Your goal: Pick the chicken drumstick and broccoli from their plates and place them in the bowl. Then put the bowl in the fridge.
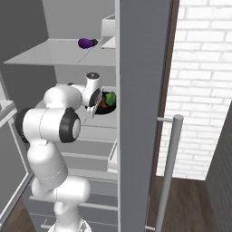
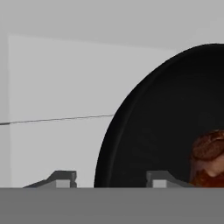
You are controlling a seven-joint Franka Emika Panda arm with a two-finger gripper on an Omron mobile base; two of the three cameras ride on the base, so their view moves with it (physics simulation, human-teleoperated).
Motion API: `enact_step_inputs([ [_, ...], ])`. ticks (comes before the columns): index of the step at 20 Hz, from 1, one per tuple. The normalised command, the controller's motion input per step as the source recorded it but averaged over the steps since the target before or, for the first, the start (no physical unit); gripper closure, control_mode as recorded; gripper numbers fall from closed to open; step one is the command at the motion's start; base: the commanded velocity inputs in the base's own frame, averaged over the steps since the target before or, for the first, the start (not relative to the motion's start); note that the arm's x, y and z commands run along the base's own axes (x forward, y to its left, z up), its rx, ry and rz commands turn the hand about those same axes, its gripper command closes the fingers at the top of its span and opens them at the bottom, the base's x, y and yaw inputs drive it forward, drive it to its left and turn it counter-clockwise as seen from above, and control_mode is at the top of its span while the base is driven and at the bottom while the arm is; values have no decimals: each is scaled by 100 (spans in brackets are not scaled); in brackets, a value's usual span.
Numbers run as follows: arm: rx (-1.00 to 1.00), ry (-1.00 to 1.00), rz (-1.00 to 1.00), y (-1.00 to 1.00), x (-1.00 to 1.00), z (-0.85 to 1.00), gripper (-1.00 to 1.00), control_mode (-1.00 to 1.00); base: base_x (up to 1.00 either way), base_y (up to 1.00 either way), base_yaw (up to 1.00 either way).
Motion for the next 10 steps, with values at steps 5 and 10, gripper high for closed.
enact_step_inputs([
  [5, 0, -1, -4, 0, -55, 24, -100, -100, 0, 0, 0],
  [10, 0, -3, -10, 0, -82, 46, -100, -100, 0, 0, 0],
])
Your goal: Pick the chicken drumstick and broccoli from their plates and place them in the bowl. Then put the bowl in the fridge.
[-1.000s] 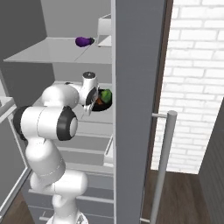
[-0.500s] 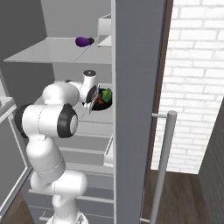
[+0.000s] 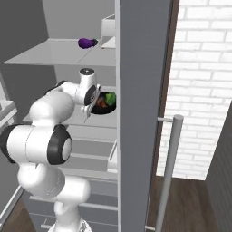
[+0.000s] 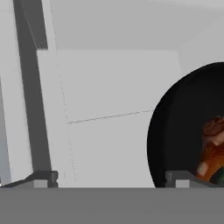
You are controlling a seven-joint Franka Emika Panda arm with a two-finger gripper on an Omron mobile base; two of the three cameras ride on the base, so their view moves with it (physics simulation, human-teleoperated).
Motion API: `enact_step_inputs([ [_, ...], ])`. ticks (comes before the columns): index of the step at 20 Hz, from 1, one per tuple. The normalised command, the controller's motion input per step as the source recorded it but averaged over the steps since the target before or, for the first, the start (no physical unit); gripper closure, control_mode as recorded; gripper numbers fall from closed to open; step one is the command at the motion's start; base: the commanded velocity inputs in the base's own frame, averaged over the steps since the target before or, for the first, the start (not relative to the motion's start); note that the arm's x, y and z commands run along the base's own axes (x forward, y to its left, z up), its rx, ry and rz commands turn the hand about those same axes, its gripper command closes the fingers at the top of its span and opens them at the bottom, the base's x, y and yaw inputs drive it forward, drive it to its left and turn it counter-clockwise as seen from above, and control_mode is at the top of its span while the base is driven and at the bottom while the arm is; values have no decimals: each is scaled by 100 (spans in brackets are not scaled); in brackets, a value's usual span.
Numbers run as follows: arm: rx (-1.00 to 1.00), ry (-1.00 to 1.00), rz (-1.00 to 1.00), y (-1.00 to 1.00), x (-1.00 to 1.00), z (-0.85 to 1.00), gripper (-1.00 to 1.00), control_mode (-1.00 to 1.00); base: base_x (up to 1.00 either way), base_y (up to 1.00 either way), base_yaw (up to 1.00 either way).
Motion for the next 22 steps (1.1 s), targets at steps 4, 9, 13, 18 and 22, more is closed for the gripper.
enact_step_inputs([
  [4, 0, -4, -11, 0, -79, 32, -100, -100, 0, 0, 0],
  [9, 4, -3, -10, 0, -83, 42, -100, -100, 0, 0, 0],
  [13, 13, 0, -15, 0, -95, 78, -100, -100, 0, 0, 0],
  [18, 11, 0, -25, 9, -100, 70, -100, -100, 0, 0, 0],
  [22, 10, 2, -41, 14, -100, 57, -100, -100, 0, 0, 0],
])
